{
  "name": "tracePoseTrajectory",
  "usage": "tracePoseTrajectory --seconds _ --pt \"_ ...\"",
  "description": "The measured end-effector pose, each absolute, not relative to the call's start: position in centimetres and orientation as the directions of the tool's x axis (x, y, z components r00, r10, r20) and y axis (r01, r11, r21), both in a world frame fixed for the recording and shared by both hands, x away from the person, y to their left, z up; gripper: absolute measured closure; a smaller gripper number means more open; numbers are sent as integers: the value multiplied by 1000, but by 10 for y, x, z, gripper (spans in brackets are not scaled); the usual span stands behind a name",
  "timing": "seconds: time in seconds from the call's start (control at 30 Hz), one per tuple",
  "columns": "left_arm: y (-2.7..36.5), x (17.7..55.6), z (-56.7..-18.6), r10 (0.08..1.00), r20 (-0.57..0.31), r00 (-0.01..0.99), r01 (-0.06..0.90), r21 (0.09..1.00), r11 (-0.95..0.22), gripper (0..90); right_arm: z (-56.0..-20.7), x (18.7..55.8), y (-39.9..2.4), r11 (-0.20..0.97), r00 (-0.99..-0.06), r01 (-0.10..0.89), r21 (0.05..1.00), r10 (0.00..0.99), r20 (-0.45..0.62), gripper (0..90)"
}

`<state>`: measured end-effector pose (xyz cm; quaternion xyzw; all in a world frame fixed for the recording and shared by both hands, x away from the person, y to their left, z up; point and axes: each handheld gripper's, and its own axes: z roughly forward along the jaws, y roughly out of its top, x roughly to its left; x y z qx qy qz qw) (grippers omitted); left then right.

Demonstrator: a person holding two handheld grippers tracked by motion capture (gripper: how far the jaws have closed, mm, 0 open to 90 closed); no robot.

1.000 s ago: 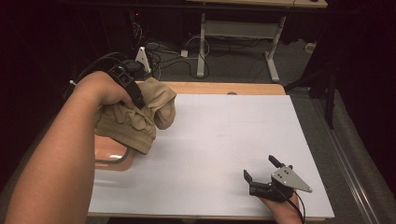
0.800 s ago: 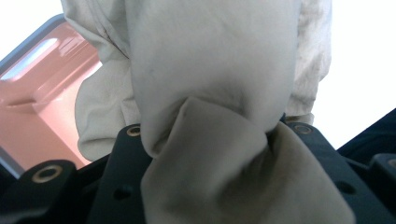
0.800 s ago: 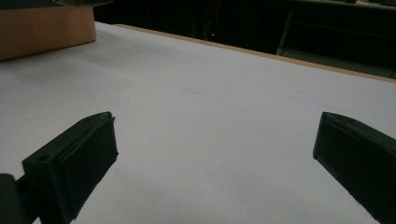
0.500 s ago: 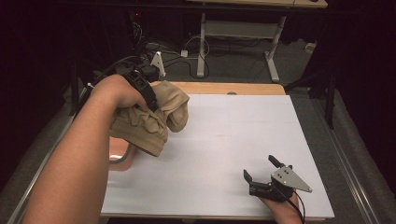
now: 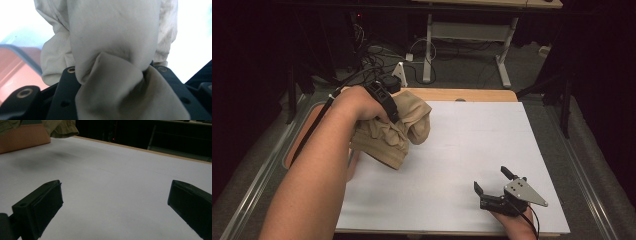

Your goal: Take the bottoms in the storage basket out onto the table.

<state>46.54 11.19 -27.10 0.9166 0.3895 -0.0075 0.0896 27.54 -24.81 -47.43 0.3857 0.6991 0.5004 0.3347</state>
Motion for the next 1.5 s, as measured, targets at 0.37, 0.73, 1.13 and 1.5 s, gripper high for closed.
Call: tracePoseTrajectory --seconds 0.37,0.73,1.13,1.5 --pt "90 470 -286 685 -108 720 693 166 -702 596 -475 276 -247 207 -484 202 957 871 -86 7" --pt "78 468 -291 679 -117 725 686 211 -696 595 -475 278 -244 214 -492 199 956 866 -91 7" --pt "68 471 -319 651 -140 746 665 210 -716 584 -475 276 -247 215 -485 201 956 870 -93 7" --pt "73 479 -358 669 -138 730 678 272 -683 572 -475 277 -247 212 -484 201 956 870 -91 8"
